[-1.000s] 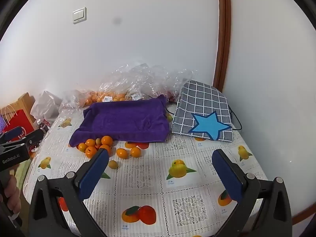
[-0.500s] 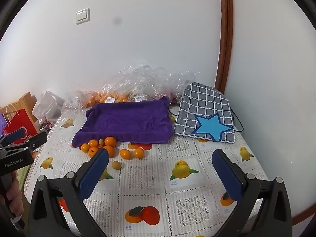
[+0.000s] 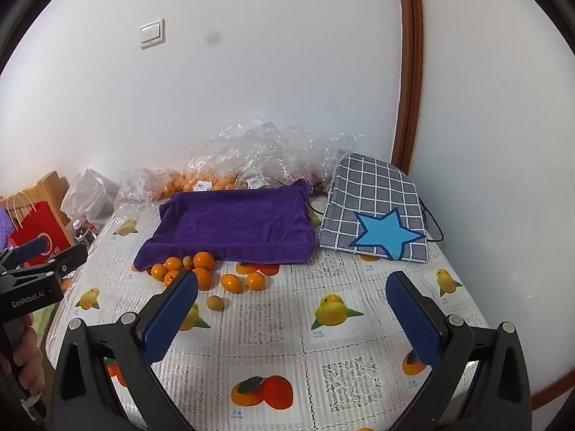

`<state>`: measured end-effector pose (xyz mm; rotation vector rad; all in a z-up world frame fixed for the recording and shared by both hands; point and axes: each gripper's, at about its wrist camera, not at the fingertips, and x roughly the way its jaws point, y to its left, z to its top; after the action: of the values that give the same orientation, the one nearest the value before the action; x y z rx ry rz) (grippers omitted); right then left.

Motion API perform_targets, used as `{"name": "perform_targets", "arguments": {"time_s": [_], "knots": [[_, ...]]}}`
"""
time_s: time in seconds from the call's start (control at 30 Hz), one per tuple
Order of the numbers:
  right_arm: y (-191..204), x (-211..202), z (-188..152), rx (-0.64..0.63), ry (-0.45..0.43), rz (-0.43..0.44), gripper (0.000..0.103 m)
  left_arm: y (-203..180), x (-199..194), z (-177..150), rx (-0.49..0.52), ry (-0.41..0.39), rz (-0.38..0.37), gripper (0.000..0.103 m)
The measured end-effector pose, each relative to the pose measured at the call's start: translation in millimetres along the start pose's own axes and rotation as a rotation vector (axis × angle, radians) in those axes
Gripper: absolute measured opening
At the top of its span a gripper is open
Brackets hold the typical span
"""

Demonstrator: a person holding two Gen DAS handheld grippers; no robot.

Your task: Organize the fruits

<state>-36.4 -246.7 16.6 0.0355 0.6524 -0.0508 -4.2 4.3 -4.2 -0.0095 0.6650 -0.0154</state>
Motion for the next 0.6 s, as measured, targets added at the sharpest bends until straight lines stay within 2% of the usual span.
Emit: {"name": "perform_targets", "arguments": {"time_s": [0.6], "knots": [[2.8, -4.4, -1.9, -0.004, -0.008, 0.004, 0.103, 1.9, -6.2, 0.7, 0.003, -0.008, 0.004, 0.103]]}}
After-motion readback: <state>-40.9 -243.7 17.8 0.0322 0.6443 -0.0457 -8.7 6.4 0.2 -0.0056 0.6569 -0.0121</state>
